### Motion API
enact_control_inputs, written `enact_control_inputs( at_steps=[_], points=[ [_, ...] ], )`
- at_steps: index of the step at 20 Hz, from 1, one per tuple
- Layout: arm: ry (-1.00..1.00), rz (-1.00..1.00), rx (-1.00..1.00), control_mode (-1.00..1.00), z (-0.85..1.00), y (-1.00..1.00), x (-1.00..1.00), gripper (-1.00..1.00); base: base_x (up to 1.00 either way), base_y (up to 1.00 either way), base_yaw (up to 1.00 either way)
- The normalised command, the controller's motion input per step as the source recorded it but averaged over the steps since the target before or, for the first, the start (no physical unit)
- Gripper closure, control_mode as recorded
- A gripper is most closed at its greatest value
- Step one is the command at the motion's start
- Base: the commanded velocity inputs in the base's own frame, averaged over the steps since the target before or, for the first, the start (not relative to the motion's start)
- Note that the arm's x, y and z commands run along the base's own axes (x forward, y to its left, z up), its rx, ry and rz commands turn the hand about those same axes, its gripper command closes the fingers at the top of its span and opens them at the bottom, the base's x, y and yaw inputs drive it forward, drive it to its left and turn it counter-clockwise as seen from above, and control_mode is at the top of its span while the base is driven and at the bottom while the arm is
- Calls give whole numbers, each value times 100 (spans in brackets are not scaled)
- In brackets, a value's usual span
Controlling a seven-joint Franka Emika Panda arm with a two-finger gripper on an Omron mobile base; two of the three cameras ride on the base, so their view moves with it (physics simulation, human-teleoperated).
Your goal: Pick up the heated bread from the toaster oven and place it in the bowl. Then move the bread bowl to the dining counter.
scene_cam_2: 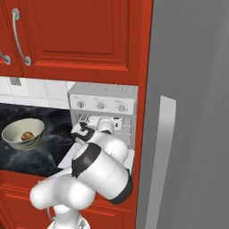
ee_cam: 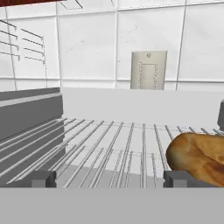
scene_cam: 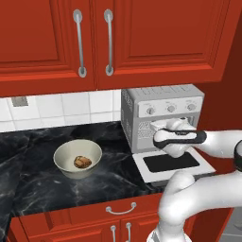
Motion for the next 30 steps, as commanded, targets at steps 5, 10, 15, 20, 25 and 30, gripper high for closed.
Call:
enact_control_inputs(
  at_steps=[5,10,15,20,25,30],
  points=[
    [23,-1,-19,-100,-45,0,-5,-100,0,0,0],
    [38,-8,-19,-100,-45,-12,-27,-100,0,0,0],
    [57,-12,-21,-100,-29,-42,-77,-100,0,0,0],
    [71,-11,-23,-100,-34,-65,-99,-100,0,0,0],
    [72,-9,-19,-100,-29,-81,-100,-100,0,0,0],
    [74,-9,-18,-100,-23,-83,-100,-100,0,0,0]
  ],
)
